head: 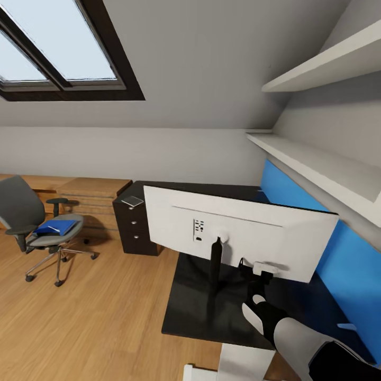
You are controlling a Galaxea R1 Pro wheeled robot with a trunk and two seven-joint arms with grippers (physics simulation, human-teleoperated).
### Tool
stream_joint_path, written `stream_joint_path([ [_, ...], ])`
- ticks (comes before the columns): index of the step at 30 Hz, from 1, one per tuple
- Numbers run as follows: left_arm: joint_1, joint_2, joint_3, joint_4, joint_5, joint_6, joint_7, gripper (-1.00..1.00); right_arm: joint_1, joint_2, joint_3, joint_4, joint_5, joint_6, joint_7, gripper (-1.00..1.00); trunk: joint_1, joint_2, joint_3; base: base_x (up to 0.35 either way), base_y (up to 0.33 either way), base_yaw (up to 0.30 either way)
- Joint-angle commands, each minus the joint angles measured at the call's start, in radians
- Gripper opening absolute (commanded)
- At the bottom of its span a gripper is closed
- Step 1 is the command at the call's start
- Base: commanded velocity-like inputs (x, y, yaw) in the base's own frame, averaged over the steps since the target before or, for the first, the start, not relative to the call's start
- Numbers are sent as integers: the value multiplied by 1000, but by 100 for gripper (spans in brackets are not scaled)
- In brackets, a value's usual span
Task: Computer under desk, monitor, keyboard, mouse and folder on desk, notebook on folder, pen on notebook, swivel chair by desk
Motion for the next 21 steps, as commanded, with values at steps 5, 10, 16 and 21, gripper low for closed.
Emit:
stream_joint_path([
  [5,0,2,-1,-3,7,3,7,100,-1,0,10,1,-6,-2,-5,100,0,-1,-1,194,0,0],
  [10,0,2,2,-2,9,4,8,100,-1,0,10,1,-5,-2,-5,100,0,-1,-1,84,0,0],
  [16,0,19,58,-1,12,4,11,100,-1,0,9,1,-6,-2,-5,100,0,-1,-1,12,0,0],
  [21,0,30,176,-5,14,4,11,100,-1,-1,8,1,-6,-2,-5,100,0,-1,-1,2,0,0],
])
